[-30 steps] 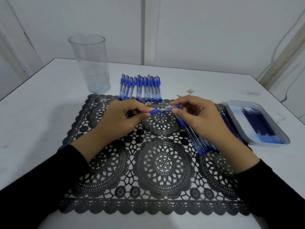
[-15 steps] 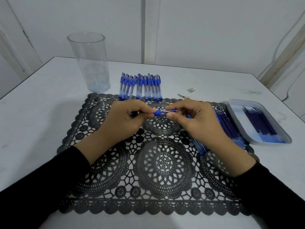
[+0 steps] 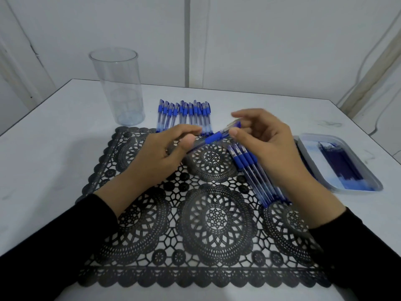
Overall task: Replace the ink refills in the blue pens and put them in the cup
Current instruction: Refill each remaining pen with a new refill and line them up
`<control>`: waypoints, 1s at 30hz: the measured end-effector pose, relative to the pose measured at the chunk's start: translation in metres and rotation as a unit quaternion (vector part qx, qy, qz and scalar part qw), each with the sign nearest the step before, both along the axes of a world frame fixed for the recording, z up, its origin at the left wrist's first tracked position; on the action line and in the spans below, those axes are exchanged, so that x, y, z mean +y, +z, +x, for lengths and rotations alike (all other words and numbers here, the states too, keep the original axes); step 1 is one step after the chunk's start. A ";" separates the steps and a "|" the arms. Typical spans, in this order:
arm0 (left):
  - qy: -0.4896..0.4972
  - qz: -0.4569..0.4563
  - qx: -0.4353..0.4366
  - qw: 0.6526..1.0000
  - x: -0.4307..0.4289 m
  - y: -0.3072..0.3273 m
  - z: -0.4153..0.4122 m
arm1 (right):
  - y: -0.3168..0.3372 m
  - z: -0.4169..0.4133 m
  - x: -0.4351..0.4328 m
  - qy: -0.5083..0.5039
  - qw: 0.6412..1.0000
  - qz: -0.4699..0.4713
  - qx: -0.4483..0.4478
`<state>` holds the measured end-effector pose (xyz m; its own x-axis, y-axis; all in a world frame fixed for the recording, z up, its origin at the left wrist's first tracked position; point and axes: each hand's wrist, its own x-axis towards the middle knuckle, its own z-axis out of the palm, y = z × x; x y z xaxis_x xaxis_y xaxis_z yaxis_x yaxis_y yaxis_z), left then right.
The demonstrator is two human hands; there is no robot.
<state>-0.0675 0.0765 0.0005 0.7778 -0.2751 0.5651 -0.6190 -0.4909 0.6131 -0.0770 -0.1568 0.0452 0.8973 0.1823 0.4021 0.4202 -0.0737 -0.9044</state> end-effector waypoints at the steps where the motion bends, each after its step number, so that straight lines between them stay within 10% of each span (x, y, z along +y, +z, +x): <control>1: 0.023 0.030 0.005 0.999 0.003 -0.001 0.001 | 0.004 0.001 -0.002 -0.003 1.000 0.020 -0.003; 9: 0.172 0.331 0.116 0.921 0.009 -0.015 0.010 | 0.018 0.011 -0.007 -0.038 0.990 -0.126 0.041; 30: 0.166 0.299 0.153 0.927 -0.001 0.003 0.034 | -0.020 0.054 0.007 -0.059 0.917 -0.393 0.022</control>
